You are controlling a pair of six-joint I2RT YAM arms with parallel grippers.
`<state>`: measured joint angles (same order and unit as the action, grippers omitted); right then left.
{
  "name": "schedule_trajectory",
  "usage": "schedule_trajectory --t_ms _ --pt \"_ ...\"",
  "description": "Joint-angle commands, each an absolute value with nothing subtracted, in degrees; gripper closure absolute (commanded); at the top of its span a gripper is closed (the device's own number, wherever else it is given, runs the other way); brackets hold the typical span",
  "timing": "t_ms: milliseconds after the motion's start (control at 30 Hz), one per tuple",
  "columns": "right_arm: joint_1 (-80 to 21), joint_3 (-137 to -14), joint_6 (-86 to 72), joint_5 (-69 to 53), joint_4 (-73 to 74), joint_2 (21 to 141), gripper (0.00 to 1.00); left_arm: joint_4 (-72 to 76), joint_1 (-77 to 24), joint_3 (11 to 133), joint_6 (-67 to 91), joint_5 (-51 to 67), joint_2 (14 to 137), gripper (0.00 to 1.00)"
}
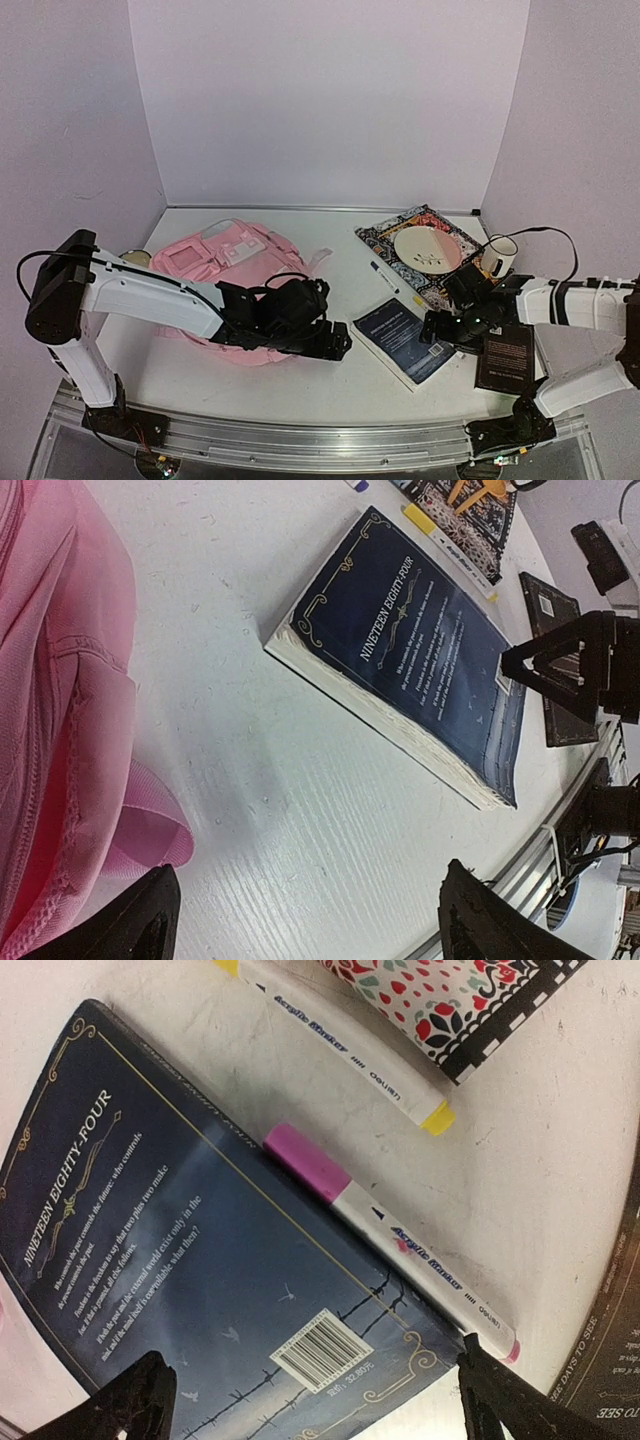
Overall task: Pack the student bag
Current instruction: Adjust the book at the center of the board.
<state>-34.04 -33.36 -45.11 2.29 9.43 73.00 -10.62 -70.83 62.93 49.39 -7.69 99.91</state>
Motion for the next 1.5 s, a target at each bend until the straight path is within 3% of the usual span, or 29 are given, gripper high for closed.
schedule_trajectory --t_ms 0,200,500,767,900,1100,1333,1467 --pt "-33.7 -33.2 -43.3 3.2 12.5 74.6 0.02 -7.5 -71.0 62.3 50.6 -9.4 96.7 0.07" --pt "-33.7 -32.7 -42.8 1.6 11.0 77.0 0.02 -5.8 -71.0 60.2 52.1 -10.2 95.0 0.01" --pt "-34.3 -30.8 -42.0 -8.1 5.5 78.1 0.02 -3.0 -71.0 57.4 55.0 -11.0 93.6 0.01" --pt "-41.1 -30.6 -45.8 -15.4 -2.1 77.9 0.04 -3.1 -70.9 58.0 56.2 -10.6 96.0 0.02" --pt "-42.5 -28.4 -48.5 -22.7 -12.7 78.6 0.06 -3.2 -70.9 58.8 55.7 -10.1 97.9 0.07" --pt "-42.5 -26.6 -51.2 -17.8 -15.8 77.2 0.06 -3.5 -70.9 59.9 54.4 -10.2 100.5 0.16" --pt "-41.7 -22.3 -55.4 -13.5 -19.8 77.9 0.07 -3.8 -71.0 66.0 51.0 -6.3 106.1 0.40" --pt "-41.7 -20.7 -56.5 -15.2 -23.3 79.3 0.09 -3.9 -70.9 68.4 50.4 -4.9 109.3 0.47"
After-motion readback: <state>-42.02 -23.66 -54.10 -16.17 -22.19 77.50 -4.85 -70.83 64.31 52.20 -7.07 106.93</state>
